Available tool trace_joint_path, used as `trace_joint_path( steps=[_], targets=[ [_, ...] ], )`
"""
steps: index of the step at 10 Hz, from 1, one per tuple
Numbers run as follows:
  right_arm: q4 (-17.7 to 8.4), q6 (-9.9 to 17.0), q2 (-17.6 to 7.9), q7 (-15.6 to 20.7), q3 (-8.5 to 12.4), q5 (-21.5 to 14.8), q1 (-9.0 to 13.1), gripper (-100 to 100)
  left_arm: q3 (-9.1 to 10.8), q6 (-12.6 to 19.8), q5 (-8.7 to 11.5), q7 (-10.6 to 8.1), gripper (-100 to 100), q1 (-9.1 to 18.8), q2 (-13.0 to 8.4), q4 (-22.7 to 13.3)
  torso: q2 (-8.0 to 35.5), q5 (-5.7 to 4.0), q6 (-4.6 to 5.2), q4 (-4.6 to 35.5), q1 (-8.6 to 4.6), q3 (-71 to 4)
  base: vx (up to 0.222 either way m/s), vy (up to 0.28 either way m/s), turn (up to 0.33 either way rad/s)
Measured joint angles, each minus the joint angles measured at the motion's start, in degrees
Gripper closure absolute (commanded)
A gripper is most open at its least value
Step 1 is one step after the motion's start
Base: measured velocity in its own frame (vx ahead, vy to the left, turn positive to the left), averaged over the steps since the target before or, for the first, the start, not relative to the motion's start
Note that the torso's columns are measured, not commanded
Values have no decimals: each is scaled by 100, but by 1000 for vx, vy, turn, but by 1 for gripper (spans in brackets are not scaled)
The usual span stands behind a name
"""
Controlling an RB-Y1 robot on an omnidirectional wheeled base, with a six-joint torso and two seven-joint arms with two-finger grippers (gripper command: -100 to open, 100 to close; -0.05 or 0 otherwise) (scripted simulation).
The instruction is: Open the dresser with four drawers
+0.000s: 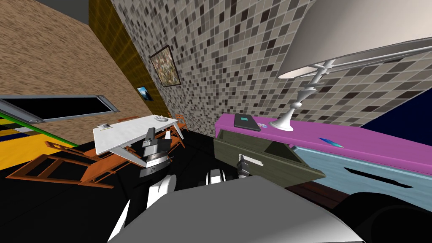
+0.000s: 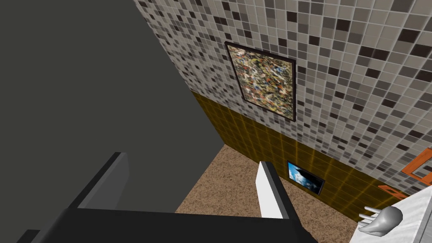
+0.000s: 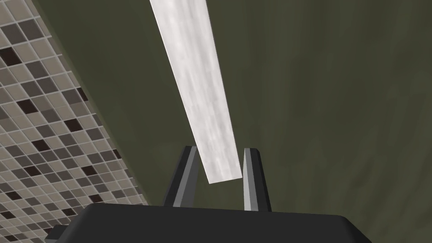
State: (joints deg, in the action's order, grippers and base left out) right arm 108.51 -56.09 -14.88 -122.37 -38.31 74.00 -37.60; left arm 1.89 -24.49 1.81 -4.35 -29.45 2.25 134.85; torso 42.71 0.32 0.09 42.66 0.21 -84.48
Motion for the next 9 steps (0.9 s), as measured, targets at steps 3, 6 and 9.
trace_joint_path(
  steps=[3,6,9],
  targets=[
    [468,32,-76,267,-83,70,-256,-100,2,-1,0,0,0,-3,-1,1,-87,-34,-10,-47,-42,-40,34,-11,18],
    [889,73,-174,491,-109,158,-460,-100,1,-1,0,0,0,-3,-1,1,-31,-27,-9,-31,-15,-4,27,-6,15],
    [1200,141,-226,750,-162,266,-661,-100,1,0,0,0,0,-2,-1,1,12,9,-6,6,14,-3,9,1,8]
  ],
)
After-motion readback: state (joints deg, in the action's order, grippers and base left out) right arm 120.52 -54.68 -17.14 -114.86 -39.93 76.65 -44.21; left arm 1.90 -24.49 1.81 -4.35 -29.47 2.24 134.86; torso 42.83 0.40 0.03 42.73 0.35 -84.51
